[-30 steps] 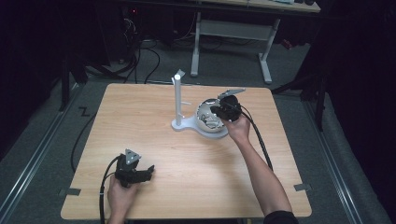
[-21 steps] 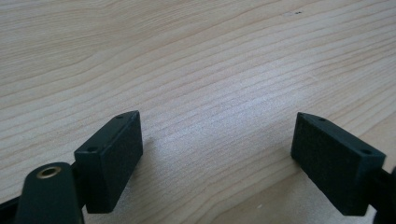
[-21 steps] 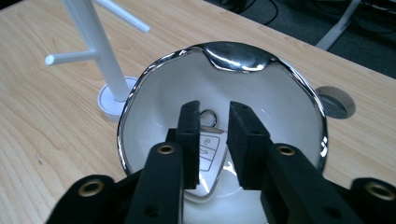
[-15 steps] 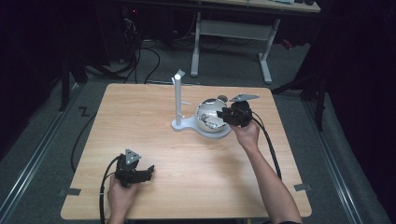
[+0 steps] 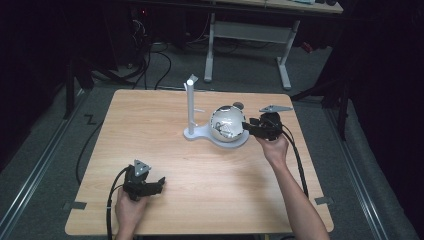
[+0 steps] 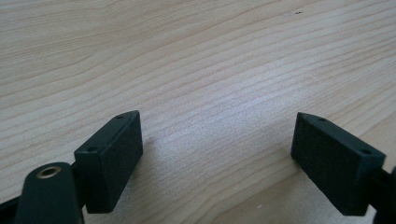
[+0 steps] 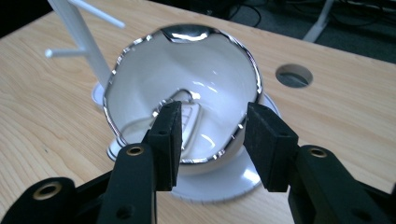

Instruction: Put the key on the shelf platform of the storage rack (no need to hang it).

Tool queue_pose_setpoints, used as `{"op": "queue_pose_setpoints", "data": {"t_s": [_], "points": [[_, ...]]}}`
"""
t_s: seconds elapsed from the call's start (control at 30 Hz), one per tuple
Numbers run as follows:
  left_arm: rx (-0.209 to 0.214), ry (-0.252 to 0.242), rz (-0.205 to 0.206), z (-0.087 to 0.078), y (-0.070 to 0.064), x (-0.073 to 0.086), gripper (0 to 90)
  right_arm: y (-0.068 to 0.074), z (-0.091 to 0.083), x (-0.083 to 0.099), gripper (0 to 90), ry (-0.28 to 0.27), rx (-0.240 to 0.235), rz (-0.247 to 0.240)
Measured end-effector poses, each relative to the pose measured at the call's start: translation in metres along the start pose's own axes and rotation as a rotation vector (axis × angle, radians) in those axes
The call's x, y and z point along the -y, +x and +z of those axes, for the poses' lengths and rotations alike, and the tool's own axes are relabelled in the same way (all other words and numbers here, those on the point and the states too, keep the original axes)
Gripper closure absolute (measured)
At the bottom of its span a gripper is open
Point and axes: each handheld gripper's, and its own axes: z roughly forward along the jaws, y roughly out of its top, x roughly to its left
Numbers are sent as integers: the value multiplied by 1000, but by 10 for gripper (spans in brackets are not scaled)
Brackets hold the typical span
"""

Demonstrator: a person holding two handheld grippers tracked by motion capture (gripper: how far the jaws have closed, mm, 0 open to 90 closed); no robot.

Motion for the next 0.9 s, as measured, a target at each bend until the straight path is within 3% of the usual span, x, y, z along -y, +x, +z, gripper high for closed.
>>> {"op": "queue_pose_setpoints", "data": {"t_s": [0.1,0.2,0.37,0.5,0.63,0.9], "points": [[1,0,1,0,0,0,170,-2,-7,3,561,2,-1,0],[1,0,2,0,0,0,170,0,-11,4,524,21,60,-50],[1,0,2,0,0,0,170,-6,-20,11,487,-21,24,3],[-1,0,-2,0,0,0,170,-9,-25,16,481,-18,12,35],[1,0,1,0,0,0,170,-8,-33,20,470,-46,11,38],[1,0,1,0,0,0,170,-10,-45,25,462,-34,-31,70]]}}
